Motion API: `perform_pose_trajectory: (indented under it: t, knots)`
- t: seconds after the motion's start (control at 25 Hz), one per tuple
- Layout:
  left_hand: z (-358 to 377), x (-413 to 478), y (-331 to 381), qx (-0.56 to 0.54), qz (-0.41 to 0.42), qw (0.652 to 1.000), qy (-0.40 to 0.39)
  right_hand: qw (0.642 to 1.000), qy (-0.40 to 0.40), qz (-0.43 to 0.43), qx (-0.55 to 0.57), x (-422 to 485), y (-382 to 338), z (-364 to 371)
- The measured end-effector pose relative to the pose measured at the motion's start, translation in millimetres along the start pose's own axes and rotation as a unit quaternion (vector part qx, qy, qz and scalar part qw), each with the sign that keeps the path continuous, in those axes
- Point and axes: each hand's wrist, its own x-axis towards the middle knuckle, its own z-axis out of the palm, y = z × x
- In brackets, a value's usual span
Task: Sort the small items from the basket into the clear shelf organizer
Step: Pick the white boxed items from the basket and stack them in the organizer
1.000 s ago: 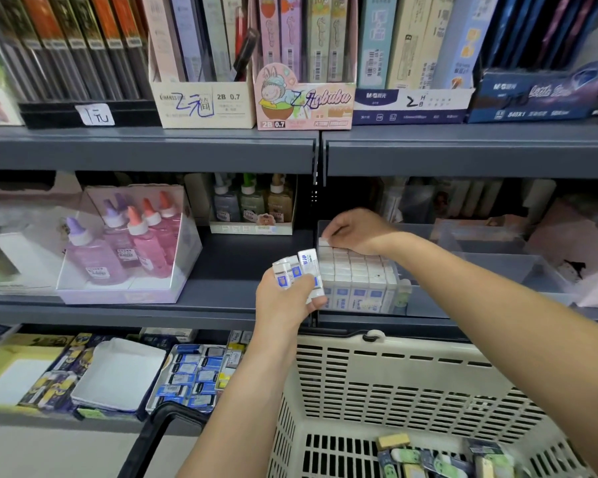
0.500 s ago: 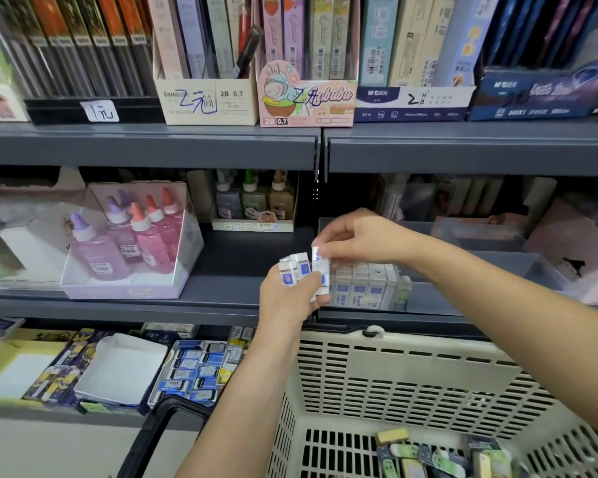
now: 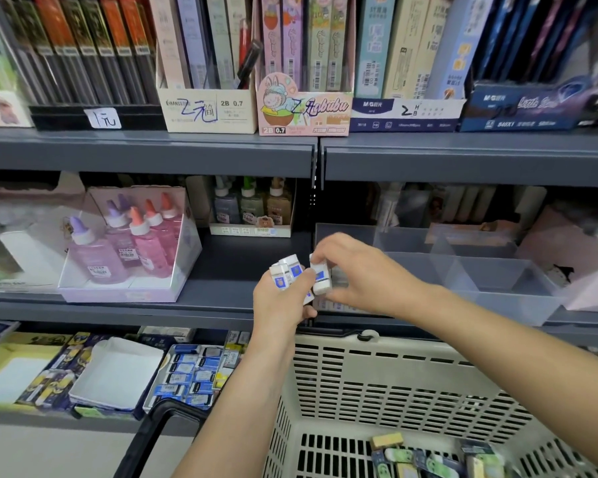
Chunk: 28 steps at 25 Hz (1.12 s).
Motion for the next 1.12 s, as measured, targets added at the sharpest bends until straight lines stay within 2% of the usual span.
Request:
perform_pose_trajectory:
  t: [0.08,0.2,0.32,0.4,0.48,0.64,0.76,0.84,1.12]
  knots:
    - [0.2,-0.6,-0.1,0.008,0.026,1.000,0.006,0.999,0.035,0.001,0.024,2.6,0.8,-3.4]
    - [-0.8,0.5,-1.5,0.025,0.048,0.999,0.006,0.986,0.080,0.091,0.113,13.6,12.9,-8.1]
    - [0.0,1.4,-3.4,0.012,0.029,1.000,0.000,0.948,0.070,0.186,0.250,26.3,26.9,-10.2]
    - [0.9,2.7,-5.3,-0.001,0.009,1.000,-0.003,0.926,0.064,0.226,0.296,36.1,38.2,-10.7]
    - [1.4,3.7,-6.7,-0.007,0.000,1.000,-0.007,0.926,0.074,0.256,0.269,48.4,49.7,-12.9]
    - [-0.2,5.4,-6.0,-0.023,-0.003,1.000,-0.013,0.951,0.086,0.243,0.171,68.9,67.7,-14.0]
    - [-0.6,5.5,-5.7,-0.025,-0.005,0.999,-0.023,0.952,0.020,0.251,0.174,74.9,70.0,-1.4]
    - [0.1,4.2,-5.6,-0.023,0.003,0.999,-0.032,0.961,-0.025,0.240,0.137,75.9,68.2,8.1]
    - [1.4,0.7,-2.7,-0.024,0.016,0.999,-0.034,0.964,-0.074,0.219,0.128,74.6,71.9,14.9]
